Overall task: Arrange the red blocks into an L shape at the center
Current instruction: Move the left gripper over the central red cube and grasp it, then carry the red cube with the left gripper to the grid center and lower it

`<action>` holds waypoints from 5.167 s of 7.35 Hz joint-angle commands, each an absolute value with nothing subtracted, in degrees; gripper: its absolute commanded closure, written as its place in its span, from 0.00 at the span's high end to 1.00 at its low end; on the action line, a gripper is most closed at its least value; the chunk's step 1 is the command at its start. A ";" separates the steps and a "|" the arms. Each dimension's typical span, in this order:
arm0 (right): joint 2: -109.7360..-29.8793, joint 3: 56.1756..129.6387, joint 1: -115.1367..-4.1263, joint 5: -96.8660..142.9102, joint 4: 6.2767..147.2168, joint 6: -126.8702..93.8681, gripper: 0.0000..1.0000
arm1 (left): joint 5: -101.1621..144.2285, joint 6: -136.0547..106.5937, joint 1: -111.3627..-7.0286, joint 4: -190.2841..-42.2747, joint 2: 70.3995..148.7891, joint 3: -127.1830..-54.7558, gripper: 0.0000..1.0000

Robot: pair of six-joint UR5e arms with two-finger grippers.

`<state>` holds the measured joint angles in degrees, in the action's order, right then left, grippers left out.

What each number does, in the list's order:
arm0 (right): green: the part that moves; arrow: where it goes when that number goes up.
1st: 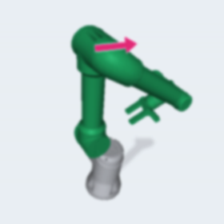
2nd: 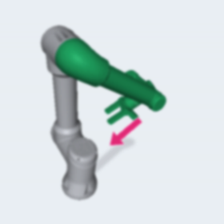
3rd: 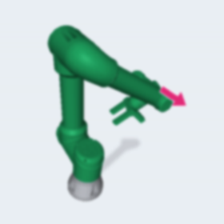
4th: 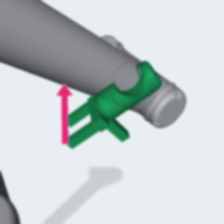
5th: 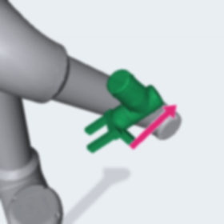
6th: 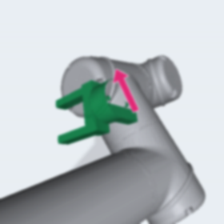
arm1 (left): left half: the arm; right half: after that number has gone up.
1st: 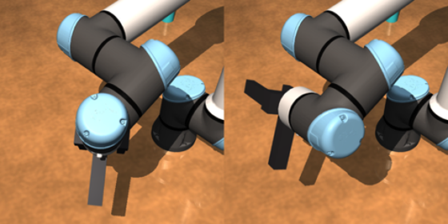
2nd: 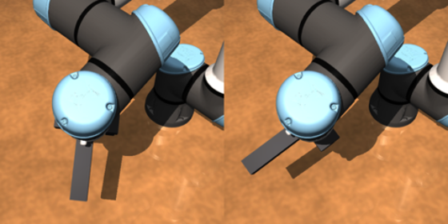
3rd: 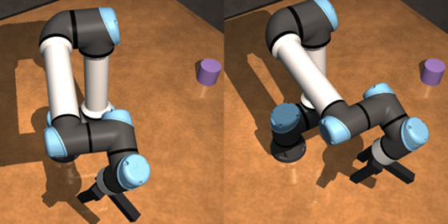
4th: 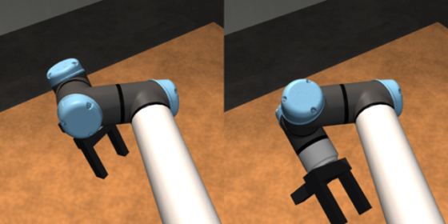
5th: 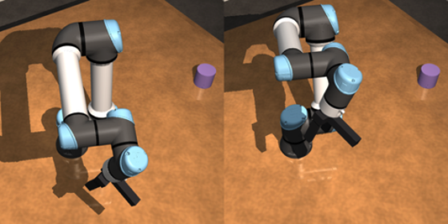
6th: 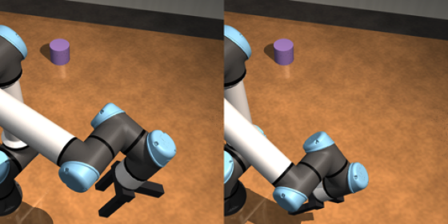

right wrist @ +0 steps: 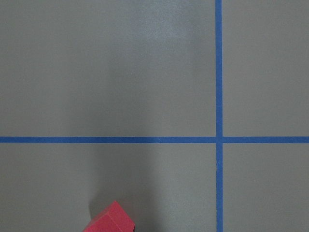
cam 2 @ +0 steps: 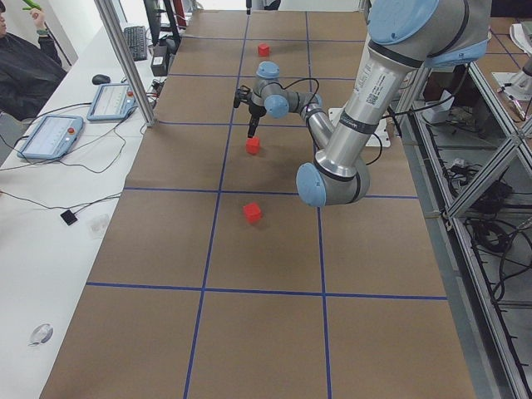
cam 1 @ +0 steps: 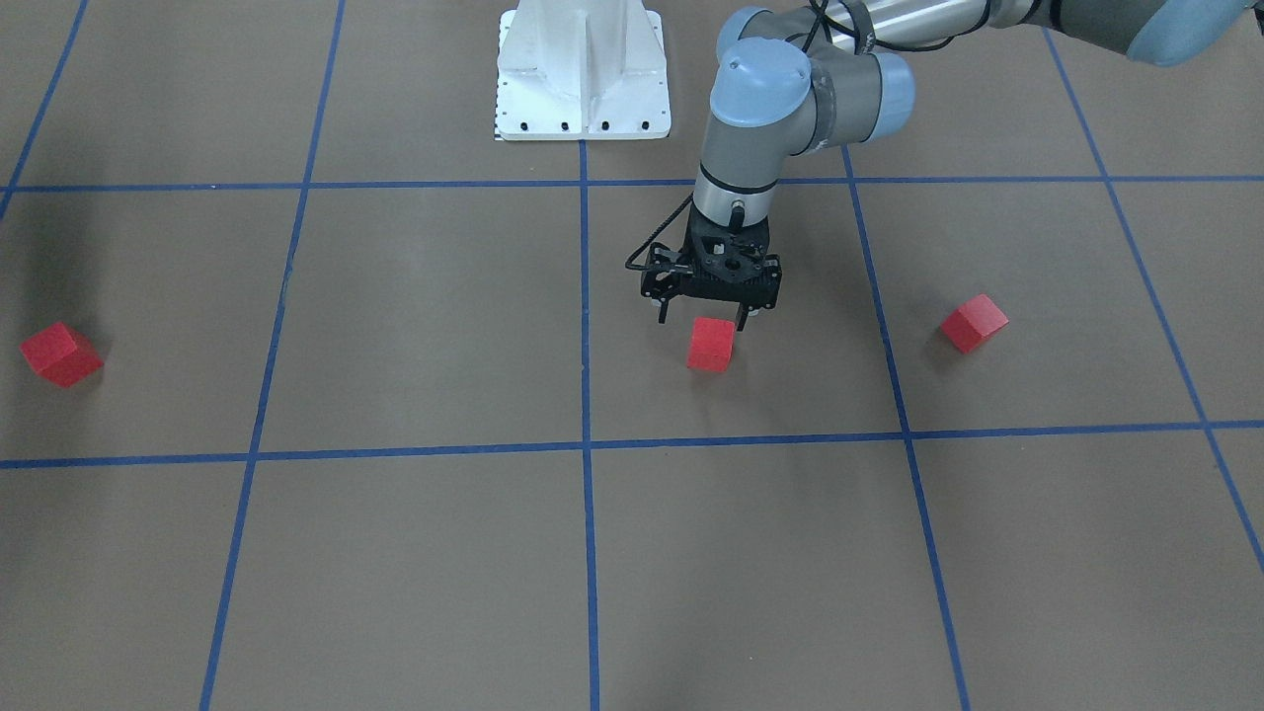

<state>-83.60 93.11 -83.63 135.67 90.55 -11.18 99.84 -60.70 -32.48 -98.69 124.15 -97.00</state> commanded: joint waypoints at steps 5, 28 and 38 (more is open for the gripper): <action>-83.41 92.29 -83.50 135.79 90.79 -12.21 0.99 | 99.67 -60.47 -31.91 -99.49 124.54 -91.85 1.00; -81.56 89.38 -83.58 136.49 90.44 -12.83 0.99 | 102.04 -66.09 -32.61 -101.78 149.50 -63.99 0.00; -81.47 88.69 -83.50 136.58 90.35 -13.01 0.99 | 102.04 -66.62 -32.17 -102.39 149.33 -63.90 0.74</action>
<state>-81.47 89.00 -83.54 136.58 90.42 -13.01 102.04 -66.60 -32.17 -102.38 149.40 -63.90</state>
